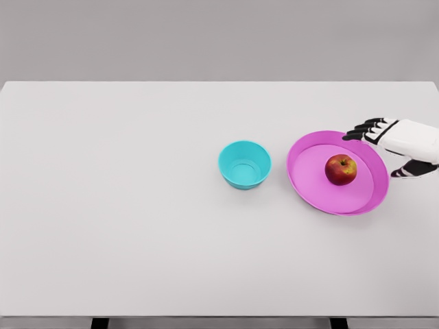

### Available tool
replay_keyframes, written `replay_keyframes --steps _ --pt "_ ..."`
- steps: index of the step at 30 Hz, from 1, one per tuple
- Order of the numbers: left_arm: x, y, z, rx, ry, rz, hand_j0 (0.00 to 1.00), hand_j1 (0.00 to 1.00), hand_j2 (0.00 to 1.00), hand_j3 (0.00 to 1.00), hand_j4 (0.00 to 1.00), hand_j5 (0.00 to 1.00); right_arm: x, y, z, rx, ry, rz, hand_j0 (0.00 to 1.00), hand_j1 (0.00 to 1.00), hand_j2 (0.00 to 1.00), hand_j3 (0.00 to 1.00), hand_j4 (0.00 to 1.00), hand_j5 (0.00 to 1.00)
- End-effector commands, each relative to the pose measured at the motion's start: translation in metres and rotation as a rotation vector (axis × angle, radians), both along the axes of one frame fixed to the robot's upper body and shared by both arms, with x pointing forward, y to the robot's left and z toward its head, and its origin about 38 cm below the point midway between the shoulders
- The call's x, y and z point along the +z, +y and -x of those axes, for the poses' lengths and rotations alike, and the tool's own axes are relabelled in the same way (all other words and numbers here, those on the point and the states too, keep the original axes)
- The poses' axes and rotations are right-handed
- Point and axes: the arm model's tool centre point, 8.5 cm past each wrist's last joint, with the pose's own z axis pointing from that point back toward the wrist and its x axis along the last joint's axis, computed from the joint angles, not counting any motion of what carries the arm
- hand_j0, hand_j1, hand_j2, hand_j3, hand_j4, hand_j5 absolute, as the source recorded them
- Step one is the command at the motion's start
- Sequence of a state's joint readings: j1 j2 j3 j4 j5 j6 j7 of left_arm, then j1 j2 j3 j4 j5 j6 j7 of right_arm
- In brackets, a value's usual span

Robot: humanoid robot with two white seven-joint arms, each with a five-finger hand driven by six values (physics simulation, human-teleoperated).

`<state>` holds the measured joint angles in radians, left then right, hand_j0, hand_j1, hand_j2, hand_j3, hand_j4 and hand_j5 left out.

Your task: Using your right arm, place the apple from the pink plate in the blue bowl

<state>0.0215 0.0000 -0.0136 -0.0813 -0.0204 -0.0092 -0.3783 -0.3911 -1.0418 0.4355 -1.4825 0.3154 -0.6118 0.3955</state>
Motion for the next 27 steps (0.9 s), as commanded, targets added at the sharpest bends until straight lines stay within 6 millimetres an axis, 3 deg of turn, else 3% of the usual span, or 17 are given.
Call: replay_keyframes --steps 1,11,27 --pt "0.0 0.0 0.0 0.0 0.0 0.001 1.0 1.0 1.0 1.0 1.0 1.0 -0.027 0.001 0.003 0.005 0.106 0.04 1.0 1.0 1.0 1.0 1.0 1.0" --pt "0.0 0.0 0.0 0.0 0.0 0.001 1.0 1.0 1.0 1.0 1.0 1.0 -0.038 0.028 -0.027 0.045 0.137 0.047 1.0 1.0 1.0 1.0 1.0 1.0" --pt "0.0 0.0 0.0 0.0 0.0 0.001 1.0 1.0 1.0 1.0 1.0 1.0 -0.047 0.039 -0.033 0.069 0.163 0.063 1.0 1.0 1.0 1.0 1.0 1.0"
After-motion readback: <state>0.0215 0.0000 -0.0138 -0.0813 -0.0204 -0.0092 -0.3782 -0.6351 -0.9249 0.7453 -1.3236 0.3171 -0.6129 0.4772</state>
